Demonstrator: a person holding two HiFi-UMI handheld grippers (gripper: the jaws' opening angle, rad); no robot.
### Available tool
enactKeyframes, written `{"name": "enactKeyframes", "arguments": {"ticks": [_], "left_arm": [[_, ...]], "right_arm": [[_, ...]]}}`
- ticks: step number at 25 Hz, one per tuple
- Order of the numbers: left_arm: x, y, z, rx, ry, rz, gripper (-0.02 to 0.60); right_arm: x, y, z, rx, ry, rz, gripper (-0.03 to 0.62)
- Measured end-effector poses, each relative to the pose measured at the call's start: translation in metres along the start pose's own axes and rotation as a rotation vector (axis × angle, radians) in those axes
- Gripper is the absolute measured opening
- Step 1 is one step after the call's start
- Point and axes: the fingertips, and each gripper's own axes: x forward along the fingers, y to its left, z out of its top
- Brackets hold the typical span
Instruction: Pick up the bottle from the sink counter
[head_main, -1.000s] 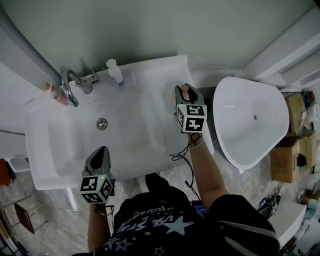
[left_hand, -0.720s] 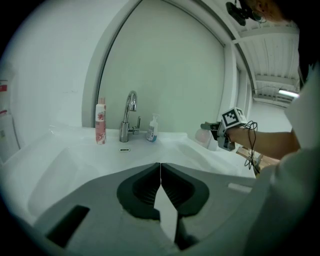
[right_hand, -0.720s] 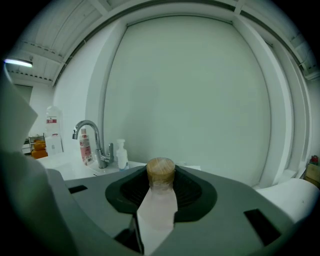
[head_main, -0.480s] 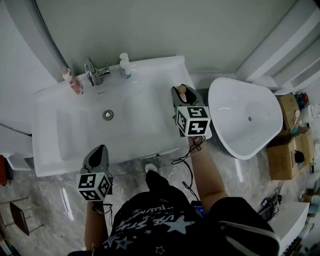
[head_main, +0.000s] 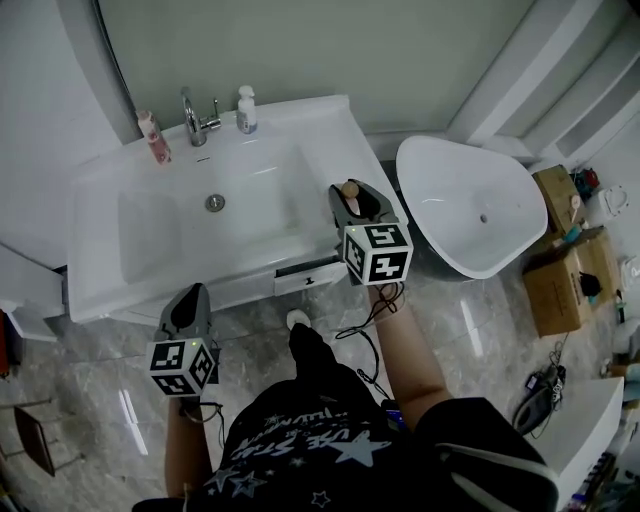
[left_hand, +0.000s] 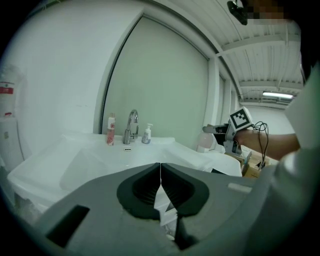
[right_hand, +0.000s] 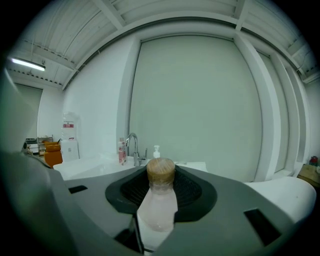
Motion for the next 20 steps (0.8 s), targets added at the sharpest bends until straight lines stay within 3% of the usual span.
{"name": "enactKeyframes", "arguments": {"ticks": [11, 20], "left_arm": [[-0.102, -0.026, -0.047, 0.008, 0.003, -0.025, 0.02], [-0.147, -0.049, -0.078, 0.014, 0.019, -0.057, 0.02]], "right_arm": [[-0.118, 0.068, -0.037, 0.026, 0.006, 0.035, 0.14], [-0.182, 0.089, -0.064, 0.036, 0.006, 0.014, 0.14]]}}
